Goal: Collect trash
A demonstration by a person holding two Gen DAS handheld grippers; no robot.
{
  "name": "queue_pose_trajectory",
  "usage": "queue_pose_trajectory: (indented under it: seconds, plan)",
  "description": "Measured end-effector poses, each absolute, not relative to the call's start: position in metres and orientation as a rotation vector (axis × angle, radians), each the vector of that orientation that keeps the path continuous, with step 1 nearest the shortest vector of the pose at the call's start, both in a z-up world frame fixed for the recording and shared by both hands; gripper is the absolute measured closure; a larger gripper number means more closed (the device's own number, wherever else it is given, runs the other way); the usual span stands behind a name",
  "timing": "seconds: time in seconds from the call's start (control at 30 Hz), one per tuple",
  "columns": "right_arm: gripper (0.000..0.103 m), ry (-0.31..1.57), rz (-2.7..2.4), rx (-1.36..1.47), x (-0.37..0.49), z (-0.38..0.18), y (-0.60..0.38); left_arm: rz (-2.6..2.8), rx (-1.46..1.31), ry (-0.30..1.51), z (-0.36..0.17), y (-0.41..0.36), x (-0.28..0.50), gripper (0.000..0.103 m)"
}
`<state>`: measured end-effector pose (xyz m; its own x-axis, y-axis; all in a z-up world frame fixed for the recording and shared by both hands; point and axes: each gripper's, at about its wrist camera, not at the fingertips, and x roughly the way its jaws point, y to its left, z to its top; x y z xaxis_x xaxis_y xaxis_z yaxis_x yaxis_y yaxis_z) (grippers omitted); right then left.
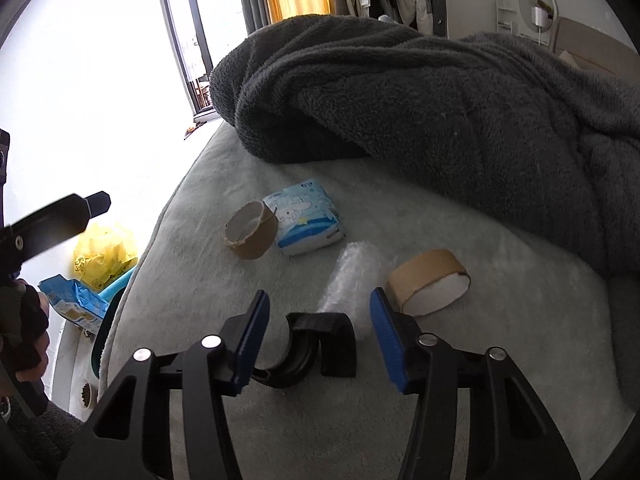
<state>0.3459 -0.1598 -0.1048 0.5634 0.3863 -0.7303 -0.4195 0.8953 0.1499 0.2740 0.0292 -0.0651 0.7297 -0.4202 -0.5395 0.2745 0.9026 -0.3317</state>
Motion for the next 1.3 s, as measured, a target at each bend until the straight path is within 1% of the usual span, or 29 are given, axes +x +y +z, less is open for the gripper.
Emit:
queue_pose_trajectory:
  seconds: [0.1, 0.37, 0.4, 0.43, 0.6, 1.13, 1.23, 1.3]
  plan:
    - [0.060, 0.860, 0.486, -0.005, 0.348, -0.106, -0.167, -0.406, -0.221, 0.661, -0.068, 0.017, 0.276, 0.007]
    - [0.068, 0.867, 0.515, 0.056, 0.351, -0.109, -0.176, -0.438, -0.215, 0.701, -0.077, -0.001, 0.281, 0.007]
    - [0.071, 0.865, 0.515, 0.056, 0.351, -0.109, -0.176, -0.444, -0.217, 0.709, -0.079, -0.003, 0.282, 0.007]
    - [0.078, 0.863, 0.519, 0.058, 0.351, -0.110, -0.177, -0.447, -0.218, 0.714, -0.080, -0.006, 0.282, 0.007]
    - [0.082, 0.852, 0.535, 0.076, 0.350, -0.108, -0.181, -0.466, -0.210, 0.738, -0.086, -0.018, 0.282, 0.007]
    - [0.082, 0.833, 0.538, 0.280, 0.346, -0.103, -0.237, -0.508, -0.116, 0.806, -0.105, -0.076, 0.288, 0.008]
    - [0.082, 0.826, 0.531, 0.292, 0.345, -0.102, -0.247, -0.500, -0.089, 0.812, -0.111, -0.085, 0.288, 0.012]
    - [0.082, 0.820, 0.528, 0.301, 0.344, -0.101, -0.253, -0.482, -0.069, 0.829, -0.116, -0.091, 0.289, 0.017]
